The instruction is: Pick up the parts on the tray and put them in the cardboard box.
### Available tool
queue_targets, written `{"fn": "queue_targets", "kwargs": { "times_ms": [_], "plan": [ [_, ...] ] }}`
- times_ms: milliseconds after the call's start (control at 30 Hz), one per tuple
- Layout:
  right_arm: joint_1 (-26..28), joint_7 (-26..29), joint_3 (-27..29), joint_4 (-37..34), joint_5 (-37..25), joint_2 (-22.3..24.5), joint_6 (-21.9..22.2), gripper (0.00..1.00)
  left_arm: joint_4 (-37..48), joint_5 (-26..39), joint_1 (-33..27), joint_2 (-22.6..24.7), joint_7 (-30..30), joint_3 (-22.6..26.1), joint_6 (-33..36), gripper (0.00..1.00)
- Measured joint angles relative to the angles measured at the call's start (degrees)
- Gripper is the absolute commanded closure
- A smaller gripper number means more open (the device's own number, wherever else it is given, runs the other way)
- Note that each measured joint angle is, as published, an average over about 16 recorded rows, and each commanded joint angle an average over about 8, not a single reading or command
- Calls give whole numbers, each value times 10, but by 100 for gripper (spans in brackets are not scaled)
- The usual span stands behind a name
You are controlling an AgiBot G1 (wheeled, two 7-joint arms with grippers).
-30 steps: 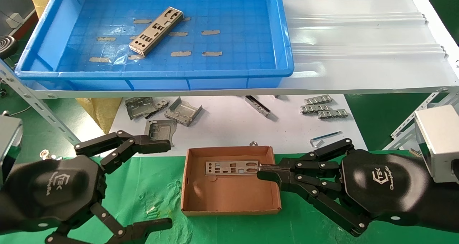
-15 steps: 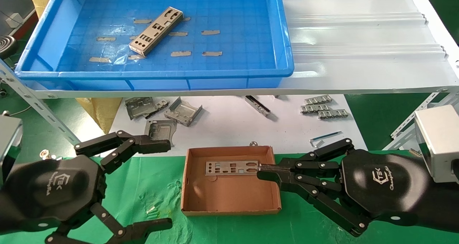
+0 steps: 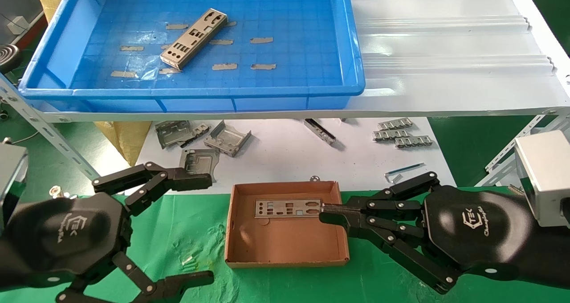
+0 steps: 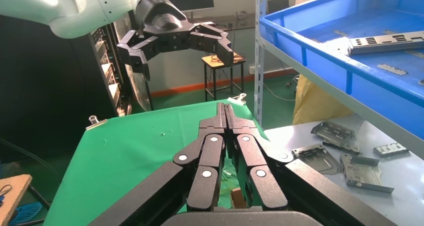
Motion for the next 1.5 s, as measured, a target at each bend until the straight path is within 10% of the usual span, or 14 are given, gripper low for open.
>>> {"fn": "queue_targets", "kwargs": {
  "times_ms": [400,733,800,1067,1500],
  "plan": [
    [0,0,0,0,0,0,0,100,9,21,-43,11,-11,8,-7,0],
    [0,0,0,0,0,0,0,99,122,128,-214,87,-18,53,-29,0],
    [0,0,0,0,0,0,0,90,167,159,-256,110,-12,66,-38,0],
    [0,0,0,0,0,0,0,0,384,276,-404,211,32,116,-108,0],
    [0,0,0,0,0,0,0,0,634,366,-514,322,73,150,-278,0]
  ]
}}
